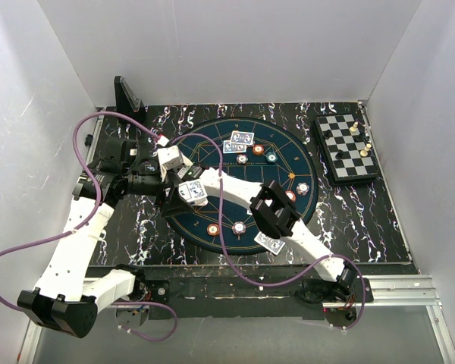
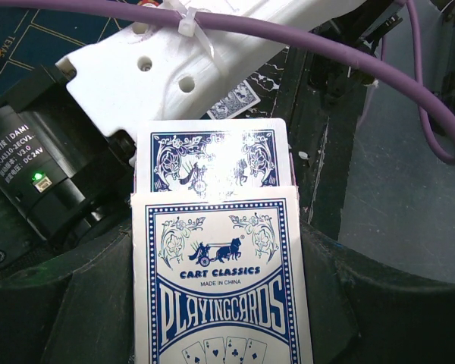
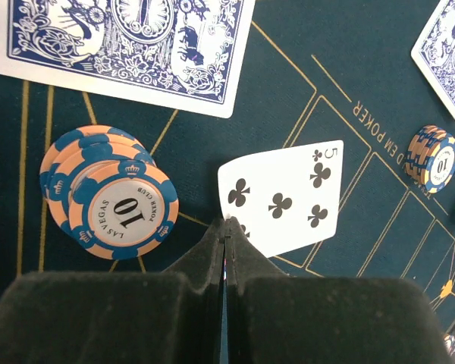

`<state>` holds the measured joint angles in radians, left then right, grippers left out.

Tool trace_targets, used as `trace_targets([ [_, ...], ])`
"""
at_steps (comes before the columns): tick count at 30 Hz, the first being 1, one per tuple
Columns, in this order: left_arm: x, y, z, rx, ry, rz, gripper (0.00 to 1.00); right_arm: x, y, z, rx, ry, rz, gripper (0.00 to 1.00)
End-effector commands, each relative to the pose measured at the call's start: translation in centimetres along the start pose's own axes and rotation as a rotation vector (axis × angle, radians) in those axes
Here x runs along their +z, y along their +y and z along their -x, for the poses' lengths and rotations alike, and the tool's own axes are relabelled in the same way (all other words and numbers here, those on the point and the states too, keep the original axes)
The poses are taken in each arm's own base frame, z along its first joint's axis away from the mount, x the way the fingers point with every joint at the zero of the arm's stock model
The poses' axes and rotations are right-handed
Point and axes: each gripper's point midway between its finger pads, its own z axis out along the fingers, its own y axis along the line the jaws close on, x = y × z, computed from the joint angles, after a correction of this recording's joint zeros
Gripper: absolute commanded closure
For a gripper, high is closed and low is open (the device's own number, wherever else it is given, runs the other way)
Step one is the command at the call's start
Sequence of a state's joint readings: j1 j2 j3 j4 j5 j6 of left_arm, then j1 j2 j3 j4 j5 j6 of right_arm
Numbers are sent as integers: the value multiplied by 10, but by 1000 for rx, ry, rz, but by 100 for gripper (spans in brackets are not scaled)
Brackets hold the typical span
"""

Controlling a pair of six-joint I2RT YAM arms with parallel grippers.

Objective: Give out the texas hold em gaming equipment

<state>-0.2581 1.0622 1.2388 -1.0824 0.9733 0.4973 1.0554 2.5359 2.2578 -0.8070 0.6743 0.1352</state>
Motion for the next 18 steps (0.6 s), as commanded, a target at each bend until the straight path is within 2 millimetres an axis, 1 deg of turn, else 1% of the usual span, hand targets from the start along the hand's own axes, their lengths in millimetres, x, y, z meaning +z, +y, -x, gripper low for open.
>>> trace_targets([
  [1,-6,-2,21,71,-52,5,60,-8,21,-5,83,15,116,99],
  [4,-6,-2,21,65,-53,4,60,-9,19,-2,94,17,124,99],
  [9,-6,-2,21,69,-53,8,60,-2,16,0,94,16,153,98],
  [12,-7,-2,20,73,-50,14,60,4,11,3,99,12,153,91],
  [15,-7,-2,19,72,-44,11,60,6,3,6,132,15,179,82],
  [16,-7,-2,19,76,-44,13,60,6,0,5,142,19,180,77],
  [17,-8,-1,20,78,-46,16,60,4,-2,6,148,13,187,69],
  [18,-7,-1,20,75,-45,11,60,3,-2,4,147,12,191,63],
])
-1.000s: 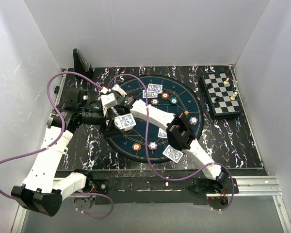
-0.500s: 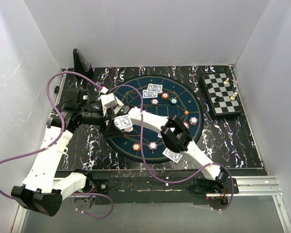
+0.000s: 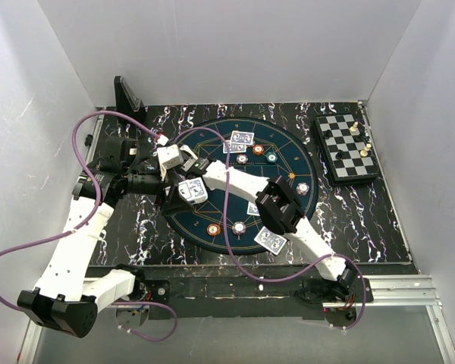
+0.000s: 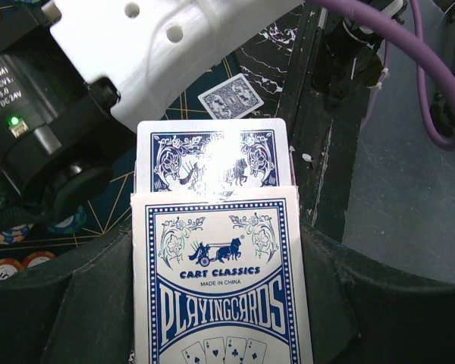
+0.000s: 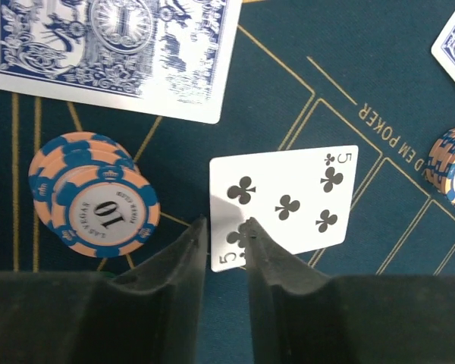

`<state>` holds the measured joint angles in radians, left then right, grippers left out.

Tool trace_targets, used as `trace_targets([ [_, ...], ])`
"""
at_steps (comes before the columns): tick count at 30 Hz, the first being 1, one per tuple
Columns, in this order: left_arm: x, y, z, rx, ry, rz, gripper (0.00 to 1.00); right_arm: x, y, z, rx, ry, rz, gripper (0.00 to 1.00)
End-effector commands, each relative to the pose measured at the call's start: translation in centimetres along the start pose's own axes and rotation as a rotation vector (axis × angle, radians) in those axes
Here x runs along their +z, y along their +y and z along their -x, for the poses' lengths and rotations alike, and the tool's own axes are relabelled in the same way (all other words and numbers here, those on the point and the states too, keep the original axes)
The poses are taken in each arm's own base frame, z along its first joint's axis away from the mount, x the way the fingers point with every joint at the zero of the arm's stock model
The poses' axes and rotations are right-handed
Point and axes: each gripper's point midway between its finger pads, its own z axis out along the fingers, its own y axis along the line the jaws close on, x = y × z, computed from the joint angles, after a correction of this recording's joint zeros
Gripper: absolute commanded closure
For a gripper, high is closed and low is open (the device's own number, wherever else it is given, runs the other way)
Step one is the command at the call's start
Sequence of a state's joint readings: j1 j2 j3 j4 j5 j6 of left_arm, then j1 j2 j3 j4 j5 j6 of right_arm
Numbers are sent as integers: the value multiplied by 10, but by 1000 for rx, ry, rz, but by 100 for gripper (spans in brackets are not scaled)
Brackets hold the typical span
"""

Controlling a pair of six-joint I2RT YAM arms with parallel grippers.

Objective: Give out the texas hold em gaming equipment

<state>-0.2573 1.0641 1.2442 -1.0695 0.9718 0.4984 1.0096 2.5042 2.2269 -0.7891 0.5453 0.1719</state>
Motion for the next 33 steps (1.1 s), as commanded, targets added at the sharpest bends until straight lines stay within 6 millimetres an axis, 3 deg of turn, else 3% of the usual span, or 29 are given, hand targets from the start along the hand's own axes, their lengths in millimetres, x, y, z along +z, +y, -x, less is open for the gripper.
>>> trace_targets([
  [1,-7,-4,18,60,-40,2,60,-4,-1,5,69,-22,88,58],
  [5,-6,-3,21,59,-53,-6,60,-12,3,-2,83,-26,134,41],
  [8,-5,-3,22,61,-56,-7,60,-19,4,-4,89,-31,160,22],
  [10,-6,-3,23,67,-59,-4,60,-23,-2,-8,104,-23,144,20],
  [17,-7,-6,27,73,-72,-13,60,-52,-35,-5,270,-49,222,20],
  [22,-9,-8,33,86,-82,-11,60,-68,-36,-20,331,-24,288,22],
  [28,-9,-8,33,92,-85,-19,60,-55,-30,-49,463,56,381,36],
  [33,-9,-8,33,96,-84,-20,60,-41,-31,-49,548,96,470,48],
])
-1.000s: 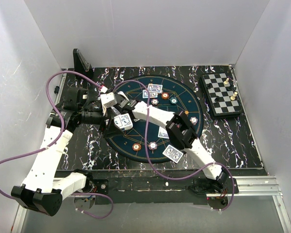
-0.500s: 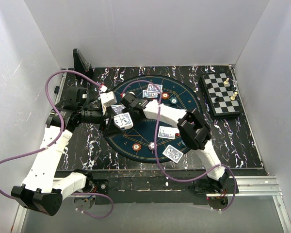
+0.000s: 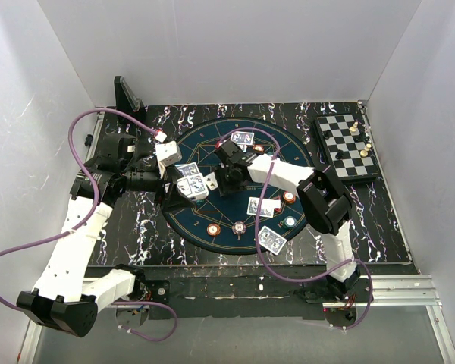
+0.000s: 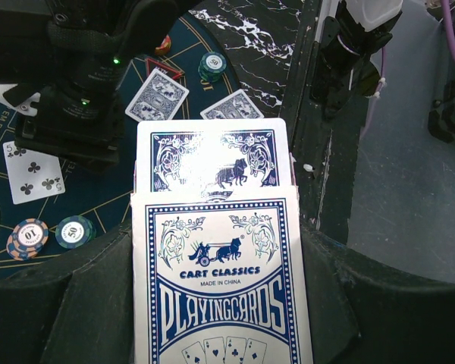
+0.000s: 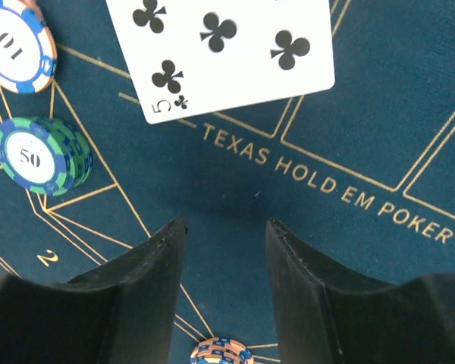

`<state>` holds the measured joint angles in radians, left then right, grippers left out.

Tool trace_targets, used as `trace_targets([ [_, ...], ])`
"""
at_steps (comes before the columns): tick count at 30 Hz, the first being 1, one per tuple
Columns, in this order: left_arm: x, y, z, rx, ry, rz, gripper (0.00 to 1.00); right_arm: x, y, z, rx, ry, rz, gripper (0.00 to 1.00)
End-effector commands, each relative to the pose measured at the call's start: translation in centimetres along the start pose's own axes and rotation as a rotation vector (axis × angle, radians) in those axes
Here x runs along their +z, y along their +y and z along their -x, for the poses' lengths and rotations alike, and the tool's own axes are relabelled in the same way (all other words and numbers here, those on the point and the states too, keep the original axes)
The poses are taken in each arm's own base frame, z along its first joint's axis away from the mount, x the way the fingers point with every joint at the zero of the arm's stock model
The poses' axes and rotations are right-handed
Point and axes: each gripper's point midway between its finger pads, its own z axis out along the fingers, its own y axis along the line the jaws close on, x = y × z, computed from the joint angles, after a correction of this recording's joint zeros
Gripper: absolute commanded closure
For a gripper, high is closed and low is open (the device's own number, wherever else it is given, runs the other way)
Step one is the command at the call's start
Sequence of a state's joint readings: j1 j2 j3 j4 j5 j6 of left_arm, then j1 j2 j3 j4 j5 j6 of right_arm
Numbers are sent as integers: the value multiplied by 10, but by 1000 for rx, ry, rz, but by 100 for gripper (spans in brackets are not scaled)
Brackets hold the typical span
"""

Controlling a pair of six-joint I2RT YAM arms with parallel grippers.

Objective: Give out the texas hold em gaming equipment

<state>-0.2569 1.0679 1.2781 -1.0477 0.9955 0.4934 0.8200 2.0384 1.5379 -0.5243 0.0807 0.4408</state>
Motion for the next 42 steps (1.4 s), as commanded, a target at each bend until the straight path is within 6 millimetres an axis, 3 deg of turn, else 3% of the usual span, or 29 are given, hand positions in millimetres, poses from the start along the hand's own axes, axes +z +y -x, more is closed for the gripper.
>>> trace_targets([
  [1,-5,-6,18,57,-47,-14,60,5,7,19,107,-8,118,49],
  [9,-5,-6,18,61,-47,-19,60,25,-7,35,141,15,109,54],
  [17,-4,-4,13,62,-34,-17,60,32,-7,61,155,-12,121,55],
  [23,-4,-3,13,65,-31,-15,60,30,-12,84,172,-29,124,56],
  [26,-3,-2,13,64,-31,-15,60,18,-12,90,175,-47,136,55],
  [29,-3,-1,14,67,-37,-14,60,-13,-7,96,166,-85,163,47],
  [32,0,2,11,69,-38,-13,60,-67,1,102,168,-151,208,33],
  [39,6,8,1,88,-29,-12,60,-192,13,74,222,-257,381,17],
  [42,7,9,-6,99,-14,-16,59,-236,34,63,231,-300,564,15],
])
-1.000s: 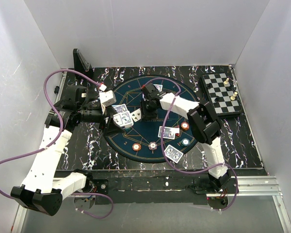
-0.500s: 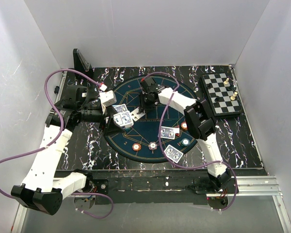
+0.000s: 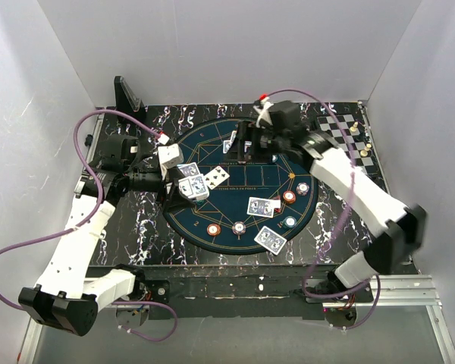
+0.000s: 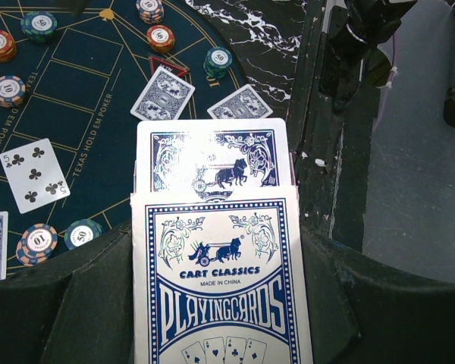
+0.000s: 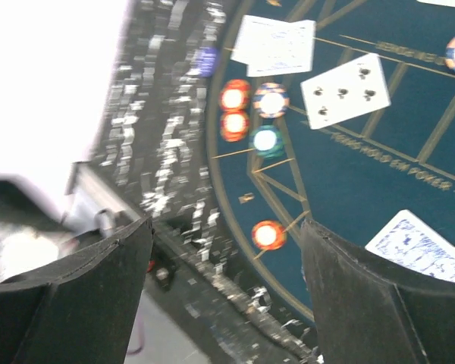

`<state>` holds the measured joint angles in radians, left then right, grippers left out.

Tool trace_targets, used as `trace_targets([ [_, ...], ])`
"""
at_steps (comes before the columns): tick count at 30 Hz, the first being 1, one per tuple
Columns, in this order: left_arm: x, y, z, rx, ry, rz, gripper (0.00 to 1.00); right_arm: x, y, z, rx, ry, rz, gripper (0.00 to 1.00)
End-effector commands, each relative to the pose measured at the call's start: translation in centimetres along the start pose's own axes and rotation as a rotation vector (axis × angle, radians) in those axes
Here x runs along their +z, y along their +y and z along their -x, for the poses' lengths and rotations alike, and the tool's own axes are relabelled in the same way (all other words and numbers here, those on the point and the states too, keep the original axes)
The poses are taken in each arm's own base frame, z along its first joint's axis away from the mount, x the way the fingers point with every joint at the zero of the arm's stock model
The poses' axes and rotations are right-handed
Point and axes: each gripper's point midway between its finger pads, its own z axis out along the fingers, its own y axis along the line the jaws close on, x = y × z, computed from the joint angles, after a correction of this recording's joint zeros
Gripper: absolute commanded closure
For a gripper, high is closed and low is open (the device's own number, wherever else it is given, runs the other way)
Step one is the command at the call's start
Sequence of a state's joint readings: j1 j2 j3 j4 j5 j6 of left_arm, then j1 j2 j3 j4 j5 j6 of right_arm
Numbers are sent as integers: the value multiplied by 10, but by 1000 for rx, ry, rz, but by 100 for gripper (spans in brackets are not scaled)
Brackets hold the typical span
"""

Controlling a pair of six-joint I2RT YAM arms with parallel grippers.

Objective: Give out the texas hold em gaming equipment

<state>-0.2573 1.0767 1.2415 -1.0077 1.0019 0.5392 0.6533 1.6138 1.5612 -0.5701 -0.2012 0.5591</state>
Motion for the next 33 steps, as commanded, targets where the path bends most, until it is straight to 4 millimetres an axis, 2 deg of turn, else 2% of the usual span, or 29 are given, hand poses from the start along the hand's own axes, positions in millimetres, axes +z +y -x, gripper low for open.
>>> trace_targets([
  [1,1,3,-2,62,-7,-5,59,-52,48,-10,76,-7,258,14],
  [3,3,5,-5,67,3,-6,59,-68,67,-11,90,-6,352,13],
  [5,2,7,-5,74,5,-4,59,-74,82,-17,114,17,430,13],
  [11,3,12,4,101,-3,5,59,-71,109,-39,91,89,507,11],
  [20,3,15,11,110,-21,6,59,-55,129,-51,105,133,547,10],
  [26,1,15,19,123,-38,10,59,-31,130,-58,185,172,557,9],
  [29,0,12,24,137,-52,2,59,-23,134,-57,205,187,574,15],
  [33,-1,11,28,141,-61,3,59,-23,141,-54,200,190,585,24],
])
